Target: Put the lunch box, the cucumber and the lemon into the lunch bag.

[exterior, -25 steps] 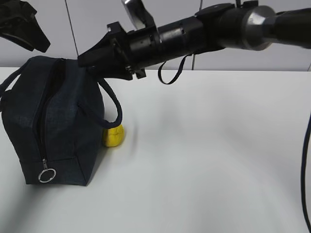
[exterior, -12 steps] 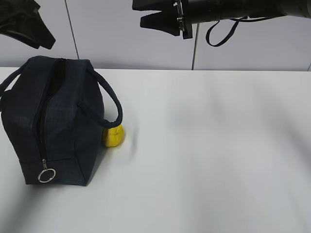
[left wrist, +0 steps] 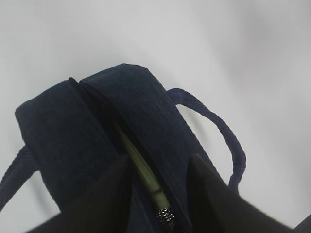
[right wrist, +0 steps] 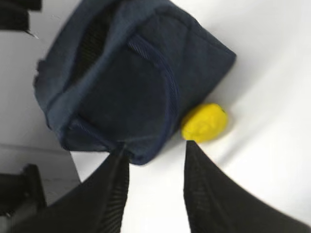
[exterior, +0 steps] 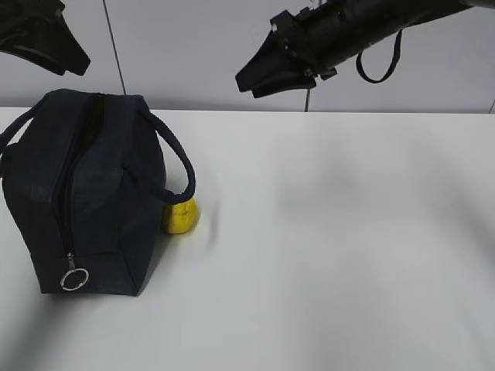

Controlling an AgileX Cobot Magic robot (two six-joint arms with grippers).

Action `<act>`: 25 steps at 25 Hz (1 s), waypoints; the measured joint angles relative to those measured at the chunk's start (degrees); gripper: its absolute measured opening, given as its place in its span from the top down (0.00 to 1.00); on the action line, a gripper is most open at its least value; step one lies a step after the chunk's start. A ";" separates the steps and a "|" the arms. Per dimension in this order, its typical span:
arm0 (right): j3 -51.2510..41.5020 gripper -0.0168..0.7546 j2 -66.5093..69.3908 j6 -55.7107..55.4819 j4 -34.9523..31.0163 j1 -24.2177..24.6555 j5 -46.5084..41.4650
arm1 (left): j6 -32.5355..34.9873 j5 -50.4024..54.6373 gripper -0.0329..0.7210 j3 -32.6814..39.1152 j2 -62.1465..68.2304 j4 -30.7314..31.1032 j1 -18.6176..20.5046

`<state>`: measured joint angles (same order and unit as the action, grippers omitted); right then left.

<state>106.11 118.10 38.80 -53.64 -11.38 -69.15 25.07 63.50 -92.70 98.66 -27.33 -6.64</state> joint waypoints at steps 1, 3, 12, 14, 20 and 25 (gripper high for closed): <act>0.00 0.61 -0.61 -1.27 4.21 -1.03 0.00 | 0.00 0.00 0.61 0.00 0.00 0.00 0.00; 0.00 0.61 -1.14 -3.37 11.21 -3.57 0.11 | 0.00 0.00 0.61 0.00 0.00 0.00 0.00; -7.71 0.62 -1.28 -6.39 23.69 -13.33 9.43 | 0.00 -1.74 0.61 0.00 -1.42 0.00 0.00; -10.55 0.62 -1.28 -6.39 23.93 -13.46 12.10 | 0.00 -1.88 0.61 0.00 -1.64 0.00 0.00; -18.36 0.62 -1.28 -5.73 20.44 -13.57 19.67 | 0.00 -1.78 0.61 0.00 -1.72 0.00 0.00; -21.35 0.62 -1.28 -5.04 15.57 -15.43 25.69 | 0.00 -1.67 0.61 0.00 -1.72 0.00 0.00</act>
<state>84.76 116.82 33.76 -38.07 -26.81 -43.46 25.07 61.82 -92.70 96.94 -27.33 -6.64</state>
